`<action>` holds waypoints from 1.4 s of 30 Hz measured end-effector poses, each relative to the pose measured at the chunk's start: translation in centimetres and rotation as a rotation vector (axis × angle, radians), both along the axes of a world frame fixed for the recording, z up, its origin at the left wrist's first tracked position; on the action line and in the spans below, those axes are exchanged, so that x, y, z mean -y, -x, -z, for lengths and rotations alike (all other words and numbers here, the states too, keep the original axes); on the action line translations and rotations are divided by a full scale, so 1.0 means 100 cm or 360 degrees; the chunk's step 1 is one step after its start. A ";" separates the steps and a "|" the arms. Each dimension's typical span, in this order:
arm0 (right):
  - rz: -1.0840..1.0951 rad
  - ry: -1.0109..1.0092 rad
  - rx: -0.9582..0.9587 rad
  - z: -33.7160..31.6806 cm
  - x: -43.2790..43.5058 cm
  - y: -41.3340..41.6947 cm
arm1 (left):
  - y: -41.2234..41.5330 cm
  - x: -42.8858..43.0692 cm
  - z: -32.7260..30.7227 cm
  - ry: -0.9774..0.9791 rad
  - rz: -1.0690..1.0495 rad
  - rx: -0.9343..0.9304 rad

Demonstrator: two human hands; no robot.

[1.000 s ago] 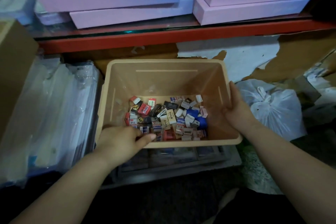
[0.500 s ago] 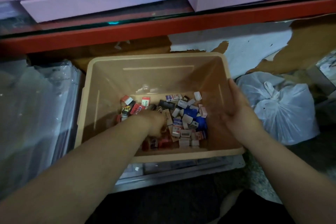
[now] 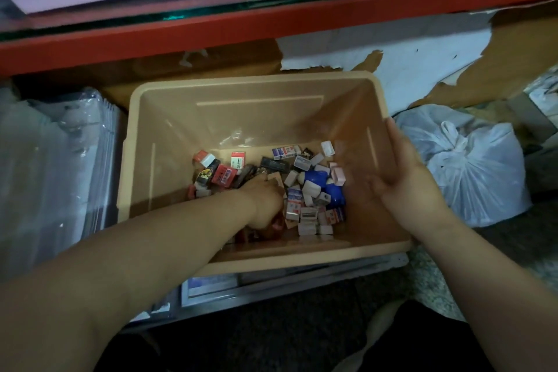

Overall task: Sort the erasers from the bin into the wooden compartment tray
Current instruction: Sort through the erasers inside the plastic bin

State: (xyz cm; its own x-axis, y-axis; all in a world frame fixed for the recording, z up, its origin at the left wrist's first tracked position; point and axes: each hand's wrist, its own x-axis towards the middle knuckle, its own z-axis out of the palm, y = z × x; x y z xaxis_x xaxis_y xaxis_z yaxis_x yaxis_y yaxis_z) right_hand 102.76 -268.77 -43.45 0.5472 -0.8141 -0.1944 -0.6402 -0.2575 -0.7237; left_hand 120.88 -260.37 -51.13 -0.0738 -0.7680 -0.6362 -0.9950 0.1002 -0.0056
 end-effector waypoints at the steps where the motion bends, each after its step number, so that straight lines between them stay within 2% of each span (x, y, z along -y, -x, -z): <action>1: 0.0013 -0.0014 0.0001 -0.001 0.000 -0.001 | -0.001 0.001 -0.002 0.0044 -0.0020 -0.0035; 4: 0.0013 -0.0024 0.0001 -0.002 0.004 -0.005 | -0.010 0.004 -0.011 0.0145 -0.0039 -0.0119; 8: 0.0006 -0.0021 0.0006 0.000 0.009 -0.008 | -0.011 0.001 -0.002 0.0015 0.0003 -0.0123; 11: -0.0005 -0.0009 0.0014 0.002 0.011 -0.007 | -0.008 0.001 0.002 0.0047 0.0161 -0.0095; 13: -0.0012 -0.0002 0.0016 0.003 0.011 -0.007 | -0.009 0.000 0.001 0.0050 0.0136 -0.0134; 17: -0.0026 -0.0002 0.0022 0.002 0.011 -0.007 | -0.019 0.003 -0.003 0.0021 -0.0233 -0.0411; 20: -0.0019 -0.0014 0.0026 0.000 0.011 -0.007 | -0.020 0.019 -0.015 0.0007 -0.0737 -0.0952; 23: -0.0032 -0.0018 0.0012 -0.001 0.011 -0.008 | -0.007 0.038 -0.016 0.0253 -0.1153 -0.1327; 25: -0.0041 -0.0022 0.0003 -0.001 0.012 -0.010 | 0.005 0.047 -0.016 0.0391 -0.1272 -0.1491; 27: -0.0039 -0.0020 0.0009 0.000 0.013 -0.010 | 0.014 0.049 -0.018 0.0427 -0.1201 -0.1518; 29: -0.0032 -0.0024 0.0023 0.000 0.014 -0.010 | 0.011 0.044 -0.015 0.0474 -0.1090 -0.1434; 31: -0.0039 -0.0021 0.0017 0.000 0.014 -0.010 | 0.000 0.030 -0.010 0.0499 -0.0862 -0.1048; 33: -0.0045 -0.0029 0.0012 -0.002 0.013 -0.010 | -0.012 0.016 -0.002 0.0383 -0.0386 -0.0527; 35: -0.0053 -0.0029 0.0009 -0.004 0.013 -0.010 | -0.015 0.006 0.006 0.0260 0.0043 -0.0255; 38: -0.0058 0.0004 -0.0010 -0.004 0.011 -0.010 | -0.011 0.005 0.013 0.0273 0.0219 -0.0106; 42: -0.0040 0.0028 -0.0001 0.000 0.013 -0.010 | -0.008 0.012 0.019 0.0585 0.0389 -0.0024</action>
State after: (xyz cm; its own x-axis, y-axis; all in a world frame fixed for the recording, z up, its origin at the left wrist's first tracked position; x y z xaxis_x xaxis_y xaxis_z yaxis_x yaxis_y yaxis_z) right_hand 103.78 -270.03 -43.44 0.5673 -0.8035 -0.1806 -0.6338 -0.2860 -0.7187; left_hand 121.64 -261.54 -53.07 -0.2886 -0.9018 -0.3217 -0.9425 0.3267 -0.0701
